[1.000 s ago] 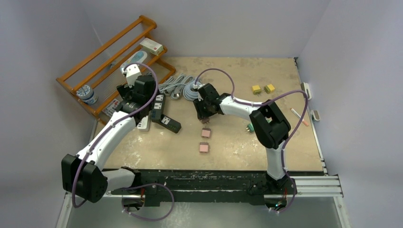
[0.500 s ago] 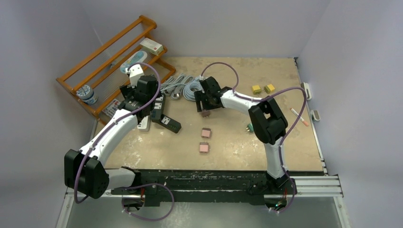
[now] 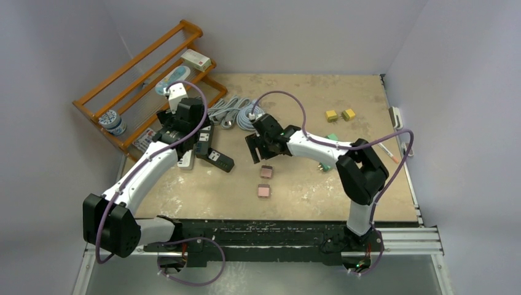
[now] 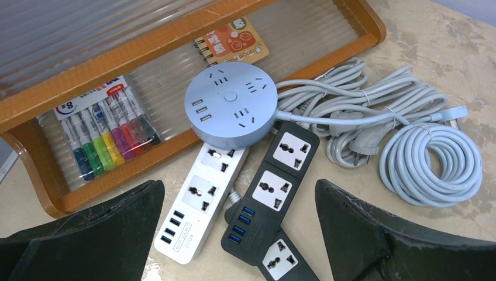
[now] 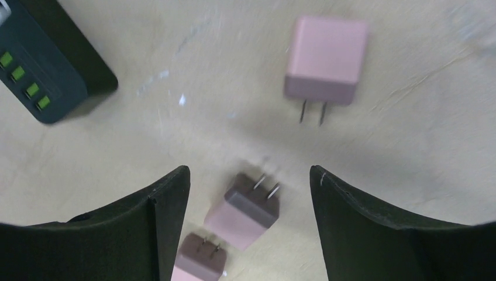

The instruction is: Pull the plug off the socket

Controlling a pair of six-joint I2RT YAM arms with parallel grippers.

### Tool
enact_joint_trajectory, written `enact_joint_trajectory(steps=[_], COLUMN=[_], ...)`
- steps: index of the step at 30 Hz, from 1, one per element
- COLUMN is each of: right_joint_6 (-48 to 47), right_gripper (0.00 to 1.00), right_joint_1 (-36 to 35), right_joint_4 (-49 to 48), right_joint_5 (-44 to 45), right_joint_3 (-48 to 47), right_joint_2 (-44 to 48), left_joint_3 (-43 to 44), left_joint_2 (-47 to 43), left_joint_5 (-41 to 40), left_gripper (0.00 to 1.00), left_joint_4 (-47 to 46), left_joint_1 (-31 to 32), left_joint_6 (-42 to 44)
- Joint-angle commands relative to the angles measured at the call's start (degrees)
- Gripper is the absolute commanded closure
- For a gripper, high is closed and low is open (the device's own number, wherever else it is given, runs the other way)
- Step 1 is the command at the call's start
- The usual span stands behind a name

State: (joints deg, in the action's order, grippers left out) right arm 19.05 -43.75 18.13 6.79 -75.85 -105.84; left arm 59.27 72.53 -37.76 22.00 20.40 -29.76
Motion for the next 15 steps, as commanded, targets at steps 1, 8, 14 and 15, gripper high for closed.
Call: enact_joint_trajectory(steps=[1, 8, 14, 15], right_joint_6=[2.8, 6.0, 6.8, 7.0], right_gripper=[0.25, 0.28, 0.32, 0.33], right_joint_1=[-1.4, -2.5, -3.2, -3.4], right_joint_4=[4.9, 7.8, 9.2, 9.3], right_joint_5=[-1.3, -0.6, -1.8, -2.0], right_joint_3=[1.8, 1.4, 1.9, 2.3], right_joint_2=[-0.2, -2.3, -3.6, -3.5], left_joint_3=[1.7, 1.1, 0.2, 0.1], left_joint_2=[-1.7, -2.8, -4.1, -4.2], left_joint_5=[1.8, 3.4, 3.5, 3.7], left_gripper=[0.0, 0.0, 0.0, 0.0], left_joint_4=[-0.4, 0.4, 0.6, 0.7], left_joint_1=[0.3, 0.3, 0.3, 0.3], left_joint_6=[0.6, 0.7, 0.8, 0.6])
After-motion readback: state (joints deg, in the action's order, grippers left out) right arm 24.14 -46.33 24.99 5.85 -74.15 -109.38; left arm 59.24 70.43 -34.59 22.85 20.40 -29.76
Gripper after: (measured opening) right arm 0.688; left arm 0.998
